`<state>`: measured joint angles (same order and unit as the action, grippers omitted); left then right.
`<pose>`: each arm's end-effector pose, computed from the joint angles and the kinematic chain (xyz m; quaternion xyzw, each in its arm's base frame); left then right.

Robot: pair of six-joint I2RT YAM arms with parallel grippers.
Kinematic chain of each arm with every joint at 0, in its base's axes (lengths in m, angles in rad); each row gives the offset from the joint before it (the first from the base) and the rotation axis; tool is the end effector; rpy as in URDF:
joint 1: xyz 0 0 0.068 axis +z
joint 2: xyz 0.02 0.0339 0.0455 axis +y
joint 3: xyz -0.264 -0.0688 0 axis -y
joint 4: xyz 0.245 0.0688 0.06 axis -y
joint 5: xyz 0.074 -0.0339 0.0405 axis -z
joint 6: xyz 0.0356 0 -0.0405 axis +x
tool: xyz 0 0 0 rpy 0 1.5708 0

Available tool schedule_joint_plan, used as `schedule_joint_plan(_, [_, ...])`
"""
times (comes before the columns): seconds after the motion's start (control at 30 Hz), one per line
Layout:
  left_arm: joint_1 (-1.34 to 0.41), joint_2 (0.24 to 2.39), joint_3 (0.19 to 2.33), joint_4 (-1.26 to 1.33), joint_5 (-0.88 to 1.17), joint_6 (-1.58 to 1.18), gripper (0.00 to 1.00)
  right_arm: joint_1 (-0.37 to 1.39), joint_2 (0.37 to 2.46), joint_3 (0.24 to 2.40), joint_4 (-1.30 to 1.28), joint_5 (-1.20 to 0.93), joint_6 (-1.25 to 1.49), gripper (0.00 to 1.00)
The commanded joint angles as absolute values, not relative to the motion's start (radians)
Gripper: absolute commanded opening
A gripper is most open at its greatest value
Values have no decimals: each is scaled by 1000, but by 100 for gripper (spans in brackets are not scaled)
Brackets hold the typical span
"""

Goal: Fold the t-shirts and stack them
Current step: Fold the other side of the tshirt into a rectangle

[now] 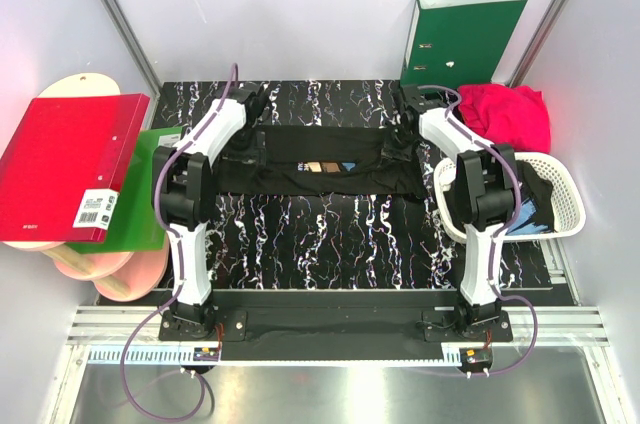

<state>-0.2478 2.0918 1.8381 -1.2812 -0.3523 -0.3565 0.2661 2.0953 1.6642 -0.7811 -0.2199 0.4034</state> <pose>0.3980 -0.0880 0.2317 -0.0566 0.9827 0.1620 0.0690 0.4206 0.1227 0.1923 0.0476 0.9771 0.1602 0.1319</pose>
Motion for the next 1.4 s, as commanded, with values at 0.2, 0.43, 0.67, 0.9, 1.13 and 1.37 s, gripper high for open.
schedule_joint_plan(0.2, [-245, 2098, 1824, -1252, -330, -324, 99, 310, 1948, 1710, -712, -71, 419, 0])
schedule_joint_plan(0.43, [-247, 2109, 1850, -1255, -327, -310, 99, 308, 2029, 1820, -673, 70, 407, 0])
schedule_joint_plan(0.67, [-247, 2099, 1830, -1253, -322, -307, 99, 311, 2243, 2006, -677, 64, 402, 38])
schedule_joint_plan(0.9, [-249, 2094, 1825, -1255, -322, -299, 99, 325, 2102, 1890, -563, 219, 324, 100])
schedule_joint_plan(1.13, [-256, 2112, 1836, -1252, -307, -304, 99, 322, 1910, 1686, -572, 219, 333, 99])
schedule_joint_plan(1.37, [-265, 2121, 1838, -1252, -305, -293, 99, 322, 1879, 1635, -626, 181, 370, 90])
